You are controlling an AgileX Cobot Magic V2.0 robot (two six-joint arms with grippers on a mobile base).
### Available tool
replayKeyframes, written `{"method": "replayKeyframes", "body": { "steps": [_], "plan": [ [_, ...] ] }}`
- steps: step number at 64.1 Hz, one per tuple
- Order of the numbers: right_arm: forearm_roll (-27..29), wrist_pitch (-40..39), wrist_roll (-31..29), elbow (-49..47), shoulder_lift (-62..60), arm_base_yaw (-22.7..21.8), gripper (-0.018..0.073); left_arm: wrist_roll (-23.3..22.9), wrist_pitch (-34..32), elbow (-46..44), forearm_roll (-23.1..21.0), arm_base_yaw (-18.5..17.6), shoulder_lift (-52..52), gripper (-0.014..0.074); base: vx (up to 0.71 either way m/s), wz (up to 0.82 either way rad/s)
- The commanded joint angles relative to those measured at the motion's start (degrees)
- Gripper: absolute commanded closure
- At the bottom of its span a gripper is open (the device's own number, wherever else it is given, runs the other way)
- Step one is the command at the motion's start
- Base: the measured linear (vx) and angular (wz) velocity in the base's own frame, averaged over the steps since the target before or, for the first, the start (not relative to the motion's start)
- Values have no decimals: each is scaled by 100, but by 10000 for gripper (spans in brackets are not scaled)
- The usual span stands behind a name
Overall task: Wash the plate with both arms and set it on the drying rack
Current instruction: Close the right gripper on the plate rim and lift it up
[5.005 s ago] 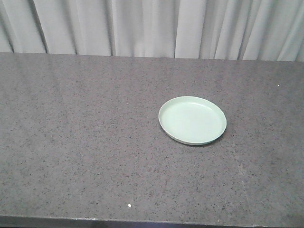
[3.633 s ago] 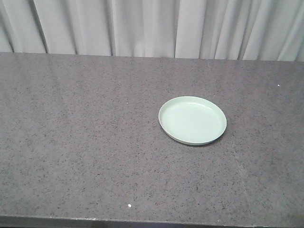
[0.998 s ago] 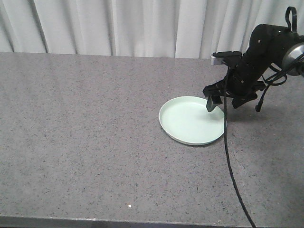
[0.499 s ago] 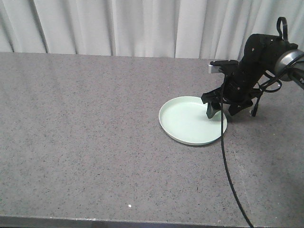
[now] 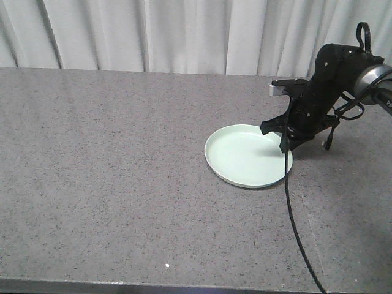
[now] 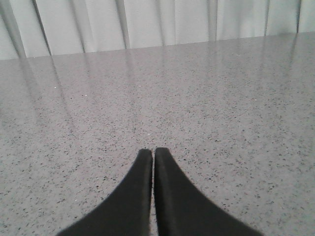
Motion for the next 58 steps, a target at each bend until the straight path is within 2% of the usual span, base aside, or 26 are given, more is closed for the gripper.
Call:
{"method": "replayKeyframes", "body": {
  "steps": [1, 16, 30, 40, 48, 58],
  "plan": [
    [-16, 66, -12, -175, -351, -13, 571, -14, -379, 136, 11, -26, -85, 603, 0, 0],
    [0, 85, -82, -175, -615, -30, 570, -14, -379, 136, 11, -26, -85, 603, 0, 0],
    [129, 34, -241, -175, -1399, -78, 568, -14, -379, 136, 11, -26, -85, 603, 0, 0],
    [782, 191, -431, -175, -2099, -407, 567, -14, -379, 136, 11, -26, -85, 603, 0, 0],
    [1474, 320, -687, -175, -2611, -877, 566, -14, -379, 136, 11, -26, -85, 603, 0, 0],
    [2087, 320, -791, -153, -3212, -1484, 566, -14, -379, 136, 11, -26, -85, 603, 0, 0]
  ]
}}
